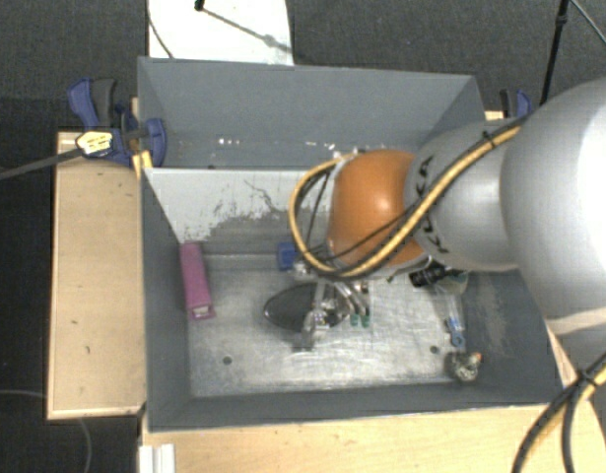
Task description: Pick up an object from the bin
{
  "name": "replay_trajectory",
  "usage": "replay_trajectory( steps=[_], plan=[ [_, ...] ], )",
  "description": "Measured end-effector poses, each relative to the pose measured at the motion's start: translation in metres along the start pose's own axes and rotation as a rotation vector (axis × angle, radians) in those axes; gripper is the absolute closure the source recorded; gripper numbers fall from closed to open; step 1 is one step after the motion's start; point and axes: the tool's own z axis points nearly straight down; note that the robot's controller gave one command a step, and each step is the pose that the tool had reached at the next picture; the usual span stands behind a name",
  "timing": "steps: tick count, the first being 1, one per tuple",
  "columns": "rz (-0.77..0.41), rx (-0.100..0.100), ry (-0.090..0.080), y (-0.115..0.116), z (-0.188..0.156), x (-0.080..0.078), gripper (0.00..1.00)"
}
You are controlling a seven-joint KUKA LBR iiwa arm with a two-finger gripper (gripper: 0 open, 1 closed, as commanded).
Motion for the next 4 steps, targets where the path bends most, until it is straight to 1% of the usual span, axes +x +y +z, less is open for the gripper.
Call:
replay_trajectory(
  steps=[1, 2, 4],
  plan=[
    [0.002, 0.0, -0.001, 0.001, -0.001, -0.001, 0.0],
    [0.005, -0.001, -0.006, 0.001, -0.003, -0.002, 1.0],
    [0.012, 0.0, -0.005, 0.002, -0.128, -0.006, 1.0]
  ],
)
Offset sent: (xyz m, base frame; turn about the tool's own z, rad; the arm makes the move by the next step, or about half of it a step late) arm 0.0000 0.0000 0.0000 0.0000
